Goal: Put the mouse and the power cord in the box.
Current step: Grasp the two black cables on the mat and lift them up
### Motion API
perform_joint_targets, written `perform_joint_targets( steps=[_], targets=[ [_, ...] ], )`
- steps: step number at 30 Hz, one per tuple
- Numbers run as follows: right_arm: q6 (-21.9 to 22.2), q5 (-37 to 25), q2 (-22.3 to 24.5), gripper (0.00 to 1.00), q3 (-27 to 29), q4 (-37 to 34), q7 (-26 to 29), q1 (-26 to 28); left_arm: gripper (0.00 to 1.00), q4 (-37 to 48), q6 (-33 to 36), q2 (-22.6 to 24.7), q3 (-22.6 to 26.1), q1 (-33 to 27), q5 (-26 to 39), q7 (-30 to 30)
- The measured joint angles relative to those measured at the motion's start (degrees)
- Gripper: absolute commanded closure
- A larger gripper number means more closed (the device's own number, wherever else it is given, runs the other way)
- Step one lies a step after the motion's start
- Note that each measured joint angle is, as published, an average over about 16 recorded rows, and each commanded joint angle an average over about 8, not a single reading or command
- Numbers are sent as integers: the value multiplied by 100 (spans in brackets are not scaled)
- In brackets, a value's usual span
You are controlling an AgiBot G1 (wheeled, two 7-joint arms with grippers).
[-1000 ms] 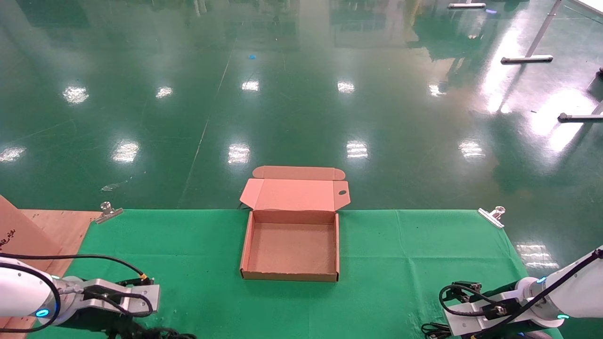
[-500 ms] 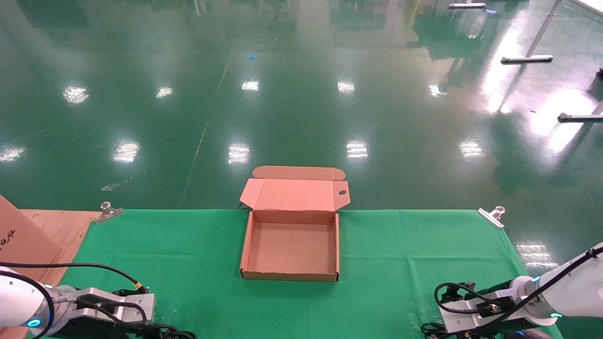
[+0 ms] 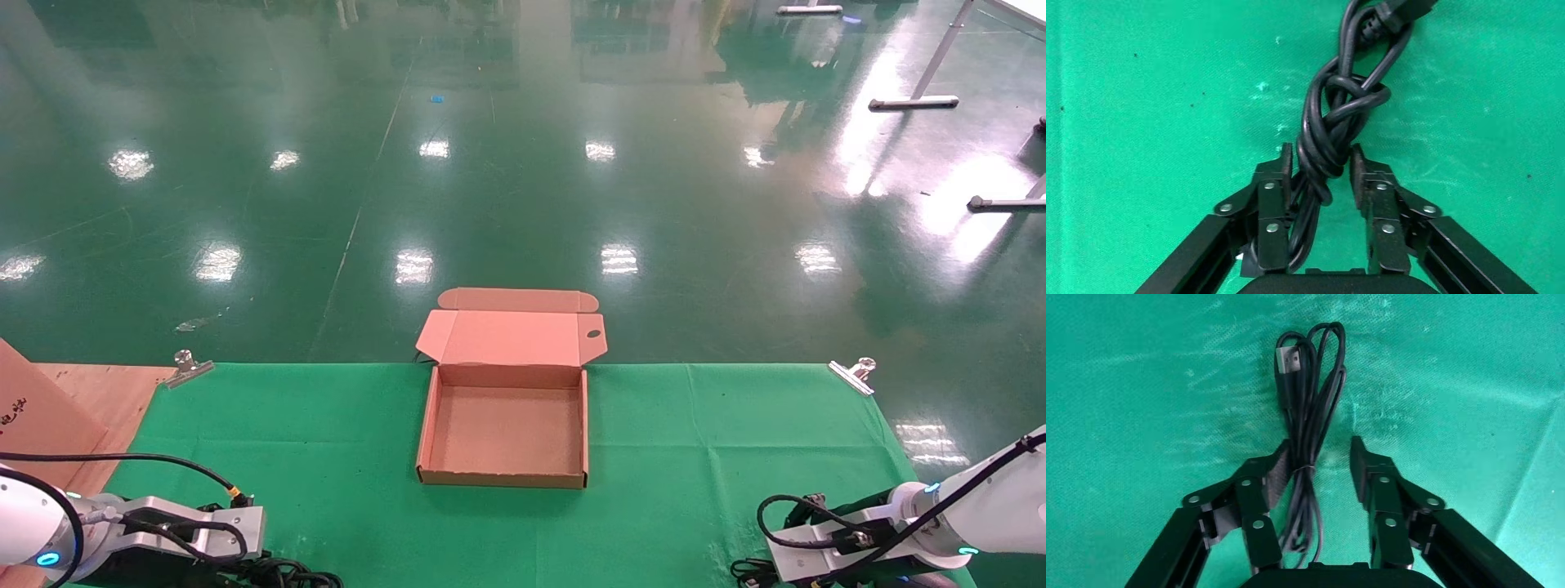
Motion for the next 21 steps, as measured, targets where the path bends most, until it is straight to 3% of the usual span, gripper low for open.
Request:
perform_joint_targets(
  steps=[12, 21],
  targets=[
    [-295, 34, 67, 100, 24, -42, -47, 58, 100, 26, 204, -65, -53, 0, -76, 43],
    [-770, 105, 203, 100, 74, -45, -115, 211, 100, 5, 772, -126, -80, -177, -113, 83]
  ],
)
